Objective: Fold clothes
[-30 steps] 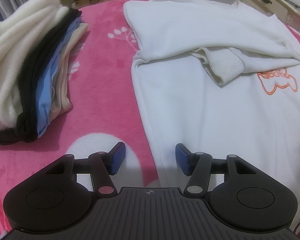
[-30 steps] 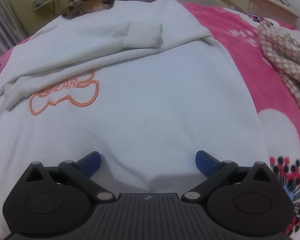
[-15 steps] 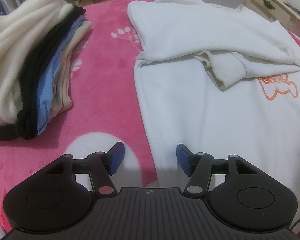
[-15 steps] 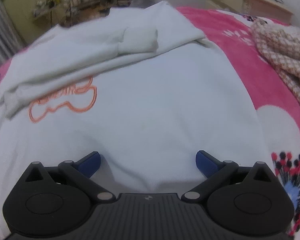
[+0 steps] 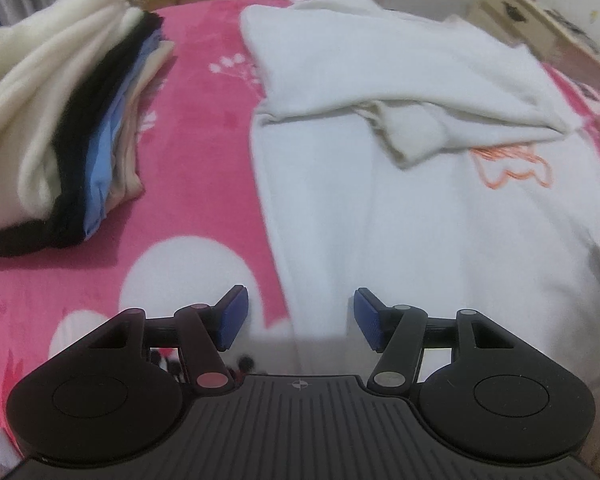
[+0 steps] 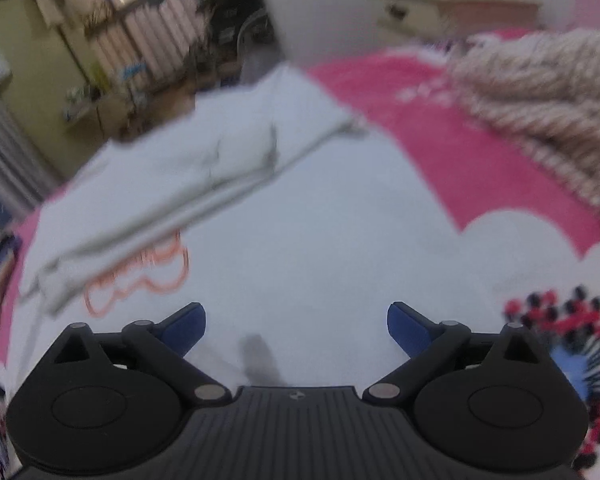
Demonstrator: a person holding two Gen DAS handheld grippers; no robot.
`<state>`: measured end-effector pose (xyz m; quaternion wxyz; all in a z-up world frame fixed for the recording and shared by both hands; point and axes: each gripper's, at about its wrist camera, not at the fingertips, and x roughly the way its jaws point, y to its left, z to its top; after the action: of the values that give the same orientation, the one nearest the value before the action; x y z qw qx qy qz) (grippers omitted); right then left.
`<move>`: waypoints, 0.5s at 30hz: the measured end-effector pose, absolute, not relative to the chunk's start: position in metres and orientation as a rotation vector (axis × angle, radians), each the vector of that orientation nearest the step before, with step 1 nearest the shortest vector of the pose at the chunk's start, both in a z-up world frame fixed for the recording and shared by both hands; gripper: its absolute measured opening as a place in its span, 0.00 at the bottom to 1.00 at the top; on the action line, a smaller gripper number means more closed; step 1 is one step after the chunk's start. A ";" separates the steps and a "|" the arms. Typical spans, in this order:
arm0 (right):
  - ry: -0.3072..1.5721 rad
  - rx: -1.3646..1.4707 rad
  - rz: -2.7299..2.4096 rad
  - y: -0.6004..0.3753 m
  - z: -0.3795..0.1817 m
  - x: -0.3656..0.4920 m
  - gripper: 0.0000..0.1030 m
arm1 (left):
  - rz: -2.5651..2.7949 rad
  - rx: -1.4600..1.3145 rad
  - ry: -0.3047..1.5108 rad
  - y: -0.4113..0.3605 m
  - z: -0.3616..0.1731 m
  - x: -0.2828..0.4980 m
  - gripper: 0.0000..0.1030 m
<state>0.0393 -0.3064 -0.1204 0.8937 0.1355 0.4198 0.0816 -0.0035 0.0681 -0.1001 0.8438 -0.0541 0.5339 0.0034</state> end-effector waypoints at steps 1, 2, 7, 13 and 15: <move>0.858 0.294 0.166 -0.311 -0.117 0.037 0.97 | -0.009 -0.113 1.137 0.066 -0.099 -0.007 0.57; 0.859 0.299 0.156 -0.315 -0.114 0.034 0.97 | -0.024 -0.112 1.147 0.065 -0.098 -0.010 0.57; 0.846 0.306 0.099 -0.336 -0.107 0.016 0.96 | -0.056 -0.103 1.172 0.066 -0.094 -0.023 0.57; 0.881 0.324 0.077 -0.366 -0.112 0.014 0.90 | -0.186 -0.270 1.257 0.095 -0.095 -0.017 0.57; 0.882 0.349 0.060 -0.374 -0.113 0.015 0.89 | -0.242 -0.354 1.322 0.102 -0.101 -0.015 0.57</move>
<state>0.0148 -0.3738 -0.1132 0.8893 0.1680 0.4244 0.0291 -0.0149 0.1025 -0.1009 0.7682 -0.1631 0.6090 -0.1114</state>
